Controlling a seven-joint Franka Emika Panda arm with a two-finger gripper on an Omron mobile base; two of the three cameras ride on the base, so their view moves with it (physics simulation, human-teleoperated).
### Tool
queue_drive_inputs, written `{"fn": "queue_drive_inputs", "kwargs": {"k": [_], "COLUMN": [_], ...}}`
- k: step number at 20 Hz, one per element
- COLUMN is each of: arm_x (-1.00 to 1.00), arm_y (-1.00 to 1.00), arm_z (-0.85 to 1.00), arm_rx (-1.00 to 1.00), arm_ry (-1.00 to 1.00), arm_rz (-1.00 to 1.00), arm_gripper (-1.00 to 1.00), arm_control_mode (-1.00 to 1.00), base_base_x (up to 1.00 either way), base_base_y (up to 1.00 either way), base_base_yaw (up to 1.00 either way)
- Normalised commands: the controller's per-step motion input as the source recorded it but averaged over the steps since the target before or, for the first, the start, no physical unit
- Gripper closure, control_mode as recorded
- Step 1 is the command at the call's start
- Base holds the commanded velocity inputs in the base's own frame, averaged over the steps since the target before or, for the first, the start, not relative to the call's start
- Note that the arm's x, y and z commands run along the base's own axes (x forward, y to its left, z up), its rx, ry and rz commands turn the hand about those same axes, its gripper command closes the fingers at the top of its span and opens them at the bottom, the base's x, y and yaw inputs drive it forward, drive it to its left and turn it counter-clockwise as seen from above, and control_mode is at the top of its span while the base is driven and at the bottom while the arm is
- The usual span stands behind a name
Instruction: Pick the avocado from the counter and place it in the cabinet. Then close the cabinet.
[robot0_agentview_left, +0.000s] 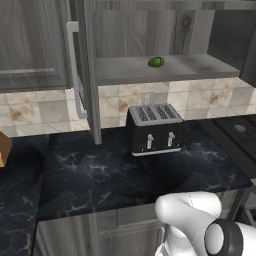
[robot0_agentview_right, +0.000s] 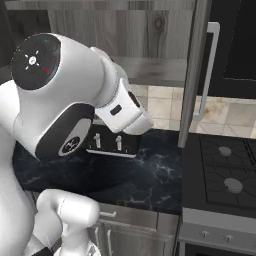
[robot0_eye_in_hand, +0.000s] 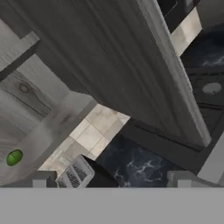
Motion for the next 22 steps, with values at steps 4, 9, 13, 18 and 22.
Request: {"fn": "queue_drive_inputs", "kwargs": {"k": [4, 9, 13, 18, 22], "arm_x": [-1.00, -0.62, -0.02, 0.20, 0.65], "arm_y": [-0.35, -0.36, -0.41, -0.35, -0.36], "arm_z": [-0.13, -0.54, -0.58, -0.36, -0.29], "arm_rx": [0.15, 0.15, 0.21, 0.25, 0.27], "arm_ry": [-0.17, -0.29, -0.26, -0.16, -0.11], "arm_rz": [-0.15, -0.12, -0.05, -0.01, 0.00], "arm_gripper": [-1.00, -1.00, -1.00, -1.00, -1.00], "arm_control_mode": [-1.00, -1.00, -1.00, -1.00, -1.00], "base_base_x": [0.00, 0.00, 0.00, 0.00, 0.00], "base_base_y": [0.00, 0.00, 0.00, 0.00, 0.00], "base_base_yaw": [0.00, 0.00, 0.00, 0.00, 0.00]}}
